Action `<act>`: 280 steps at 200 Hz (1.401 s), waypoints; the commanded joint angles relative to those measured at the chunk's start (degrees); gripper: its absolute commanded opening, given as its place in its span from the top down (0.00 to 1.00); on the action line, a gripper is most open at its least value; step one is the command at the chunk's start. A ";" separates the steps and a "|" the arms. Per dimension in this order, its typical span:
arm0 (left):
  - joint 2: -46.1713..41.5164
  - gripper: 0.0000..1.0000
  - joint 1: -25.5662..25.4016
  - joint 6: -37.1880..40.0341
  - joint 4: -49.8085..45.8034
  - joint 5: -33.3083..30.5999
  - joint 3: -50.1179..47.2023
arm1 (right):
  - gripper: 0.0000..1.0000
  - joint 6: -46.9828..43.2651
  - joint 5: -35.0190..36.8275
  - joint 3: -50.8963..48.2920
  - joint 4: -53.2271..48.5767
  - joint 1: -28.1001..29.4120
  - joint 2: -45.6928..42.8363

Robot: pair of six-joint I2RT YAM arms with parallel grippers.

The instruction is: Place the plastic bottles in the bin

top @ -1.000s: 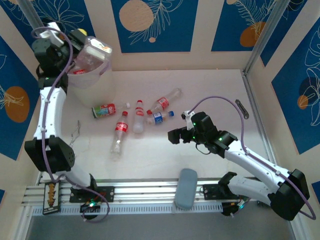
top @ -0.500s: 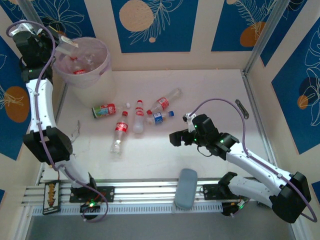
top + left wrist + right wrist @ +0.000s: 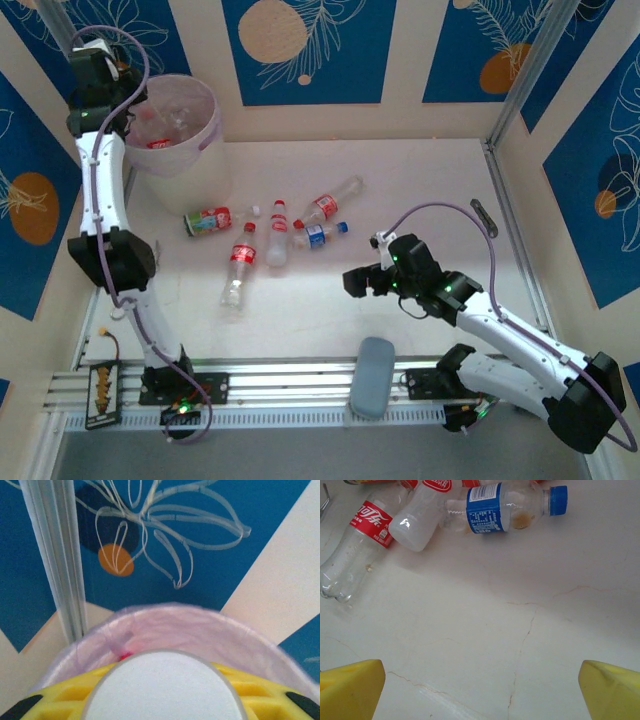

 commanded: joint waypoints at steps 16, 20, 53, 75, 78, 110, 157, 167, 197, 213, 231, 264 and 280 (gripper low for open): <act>3.11 1.00 -0.44 6.29 -5.93 -3.57 2.50 | 0.01 0.97 0.96 -1.33 -1.28 0.10 -1.53; 3.57 1.00 -0.36 6.39 -6.22 -3.32 2.50 | 0.01 0.97 1.08 -1.41 -1.33 0.05 -1.50; 6.86 1.00 -0.80 7.22 -8.54 -1.90 2.41 | 0.01 0.97 1.03 -1.67 -0.78 0.07 -1.31; 8.67 1.00 -0.91 7.27 -9.04 -0.86 2.47 | 0.01 0.89 1.10 -1.58 -1.05 0.04 -1.34; 8.95 1.00 -0.93 7.21 -9.00 -0.76 2.49 | 0.01 0.89 1.10 -1.58 -1.14 0.10 -1.30; 10.89 1.00 -0.88 6.31 -9.11 0.42 2.41 | 0.01 1.06 1.37 -1.84 -1.44 0.11 -1.41; 11.72 0.45 -0.91 6.22 -9.22 2.52 2.36 | 0.01 1.09 1.54 -2.02 -1.64 0.11 -1.61; 11.20 0.35 -0.89 6.15 -8.81 3.36 2.37 | 0.01 0.98 1.58 -2.11 -1.80 0.11 -1.73; 7.76 0.16 -0.93 5.48 -7.10 4.91 2.37 | 0.01 0.85 1.62 -2.21 -1.73 0.15 -2.02; 5.59 0.09 -0.96 5.48 -6.22 5.18 2.38 | 0.01 0.76 1.46 -2.31 -1.28 0.11 -1.98; 3.00 0.03 -0.94 5.87 -5.49 5.26 2.35 | 0.01 0.63 1.12 -2.27 -0.90 0.10 -1.76; -0.70 0.03 -0.96 5.86 -4.74 5.97 2.34 | 0.01 0.23 0.83 -1.92 -0.64 0.11 -1.15; -1.08 0.06 -0.97 5.89 -4.89 6.08 2.33 | 0.01 0.19 0.75 -1.86 -0.46 0.11 -0.94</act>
